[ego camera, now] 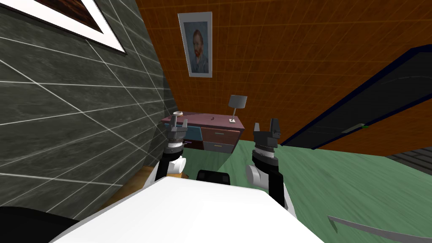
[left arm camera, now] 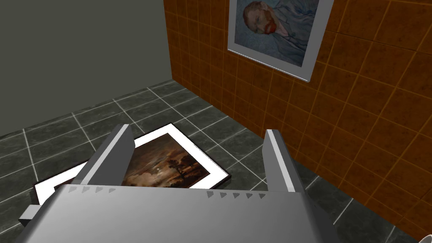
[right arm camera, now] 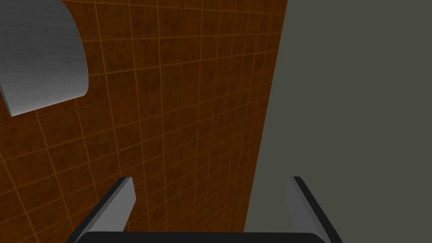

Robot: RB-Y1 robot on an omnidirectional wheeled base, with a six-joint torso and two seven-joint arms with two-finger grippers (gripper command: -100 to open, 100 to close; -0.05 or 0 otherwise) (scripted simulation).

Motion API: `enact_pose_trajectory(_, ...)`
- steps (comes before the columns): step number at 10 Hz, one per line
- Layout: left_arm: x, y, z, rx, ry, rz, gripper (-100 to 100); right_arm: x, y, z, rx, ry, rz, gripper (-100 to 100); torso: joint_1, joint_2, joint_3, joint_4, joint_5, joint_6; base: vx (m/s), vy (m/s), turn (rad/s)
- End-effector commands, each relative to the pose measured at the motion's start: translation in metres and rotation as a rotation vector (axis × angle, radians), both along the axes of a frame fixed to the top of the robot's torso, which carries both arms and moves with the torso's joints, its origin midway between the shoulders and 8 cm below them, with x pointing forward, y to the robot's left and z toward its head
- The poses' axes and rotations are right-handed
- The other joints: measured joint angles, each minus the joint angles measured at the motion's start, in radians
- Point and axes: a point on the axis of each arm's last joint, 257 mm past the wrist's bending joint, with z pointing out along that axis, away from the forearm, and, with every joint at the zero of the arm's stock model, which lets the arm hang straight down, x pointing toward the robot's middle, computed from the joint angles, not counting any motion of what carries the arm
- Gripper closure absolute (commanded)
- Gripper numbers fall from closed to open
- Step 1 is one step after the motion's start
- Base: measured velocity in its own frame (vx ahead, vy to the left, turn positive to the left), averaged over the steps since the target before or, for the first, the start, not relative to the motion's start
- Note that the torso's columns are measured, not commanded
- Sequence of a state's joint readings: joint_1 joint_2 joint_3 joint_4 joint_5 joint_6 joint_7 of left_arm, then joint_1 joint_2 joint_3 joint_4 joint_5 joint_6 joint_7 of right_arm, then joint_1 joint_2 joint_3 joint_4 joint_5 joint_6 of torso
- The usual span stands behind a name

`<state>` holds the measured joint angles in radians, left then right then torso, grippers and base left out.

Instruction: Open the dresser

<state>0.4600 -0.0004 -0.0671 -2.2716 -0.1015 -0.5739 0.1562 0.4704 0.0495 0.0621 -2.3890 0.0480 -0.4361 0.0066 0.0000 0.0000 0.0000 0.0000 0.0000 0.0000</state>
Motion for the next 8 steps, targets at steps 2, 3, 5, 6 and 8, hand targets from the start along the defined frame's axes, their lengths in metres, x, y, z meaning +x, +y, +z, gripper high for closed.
enact_pose_trajectory(2, 0.0, 0.0, 0.0, 0.0, 0.0, 0.0, 0, 0.0, 0.0, 0.0, 0.0, 0.0, 0.0, 0, 0.0, 0.104, -0.209, 0.105, 0.0, 0.0, 0.0, 0.0, 0.0)
enact_pose_trajectory(3, 0.0, 0.0, 0.0001, 0.0, 0.0, 0.0, 0, 0.0, 0.0, 0.0001, 0.0, 0.0, 0.0, 0, 0.0, 0.175, -0.351, 0.176, 0.0, 0.0, 0.0, 0.0, 0.0)
enact_pose_trajectory(5, -0.0001, 0.0, 0.0001, 0.0, 0.0, 0.0, 0, -0.0001, 0.0, 0.0001, 0.0, 0.0, 0.0, 0, 0.0, 0.322, -0.644, 0.322, 0.0, 0.0, 0.0, 0.0, 0.0)
enact_pose_trajectory(6, -0.0001, 0.0, 0.0001, 0.0, 0.0, 0.0, 0, -0.0001, 0.0, 0.0001, 0.0, 0.0, 0.0, 0, 0.0, 0.396, -0.792, 0.396, 0.0, 0.0, 0.0, 0.0, 0.0)
enact_pose_trajectory(8, -0.0001, 0.0, 0.0001, 0.0, 0.0, 0.0, 0, -0.0001, 0.0, 0.0002, 0.0, 0.0, 0.0, 0, 0.0, 0.544, -1.087, 0.544, 0.0, 0.0, 0.0, 0.0, 0.0)
